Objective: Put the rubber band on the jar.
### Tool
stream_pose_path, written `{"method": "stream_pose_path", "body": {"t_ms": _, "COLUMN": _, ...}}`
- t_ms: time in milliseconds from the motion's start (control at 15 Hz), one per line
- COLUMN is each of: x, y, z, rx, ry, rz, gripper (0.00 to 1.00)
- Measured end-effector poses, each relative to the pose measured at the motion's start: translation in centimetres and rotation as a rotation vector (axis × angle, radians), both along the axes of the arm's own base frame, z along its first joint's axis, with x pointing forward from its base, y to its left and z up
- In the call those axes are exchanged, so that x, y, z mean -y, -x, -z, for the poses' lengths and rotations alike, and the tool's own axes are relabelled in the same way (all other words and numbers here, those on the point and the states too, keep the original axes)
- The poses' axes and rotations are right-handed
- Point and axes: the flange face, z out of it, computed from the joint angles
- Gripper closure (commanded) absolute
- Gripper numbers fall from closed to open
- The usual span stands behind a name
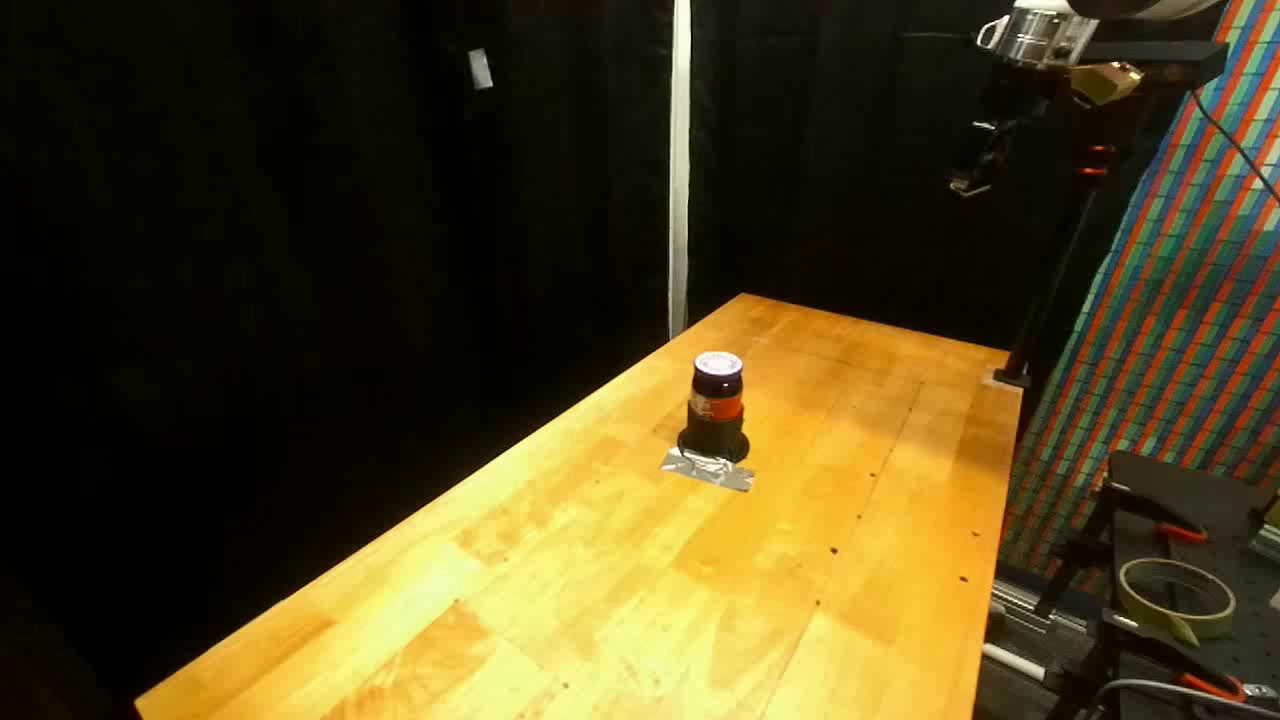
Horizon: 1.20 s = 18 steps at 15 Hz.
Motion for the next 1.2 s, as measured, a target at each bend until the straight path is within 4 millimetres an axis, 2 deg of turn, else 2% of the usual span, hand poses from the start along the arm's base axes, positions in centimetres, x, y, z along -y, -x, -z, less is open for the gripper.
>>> {"method": "stream_pose_path", "body": {"t_ms": 200, "x": 0.1, "y": -0.1, "z": -0.6, "rx": 0.013, "ry": 0.004, "rz": 0.001, "gripper": 0.0}}
{"method": "stream_pose_path", "body": {"t_ms": 1000, "x": 0.1, "y": -0.1, "z": -0.6, "rx": 0.011, "ry": 0.003, "rz": 0.0, "gripper": 0.0}}
{"method": "stream_pose_path", "body": {"t_ms": 1200, "x": -0.8, "y": -1.5, "z": -0.4, "rx": -0.017, "ry": 0.006, "rz": -0.016, "gripper": 0.0}}
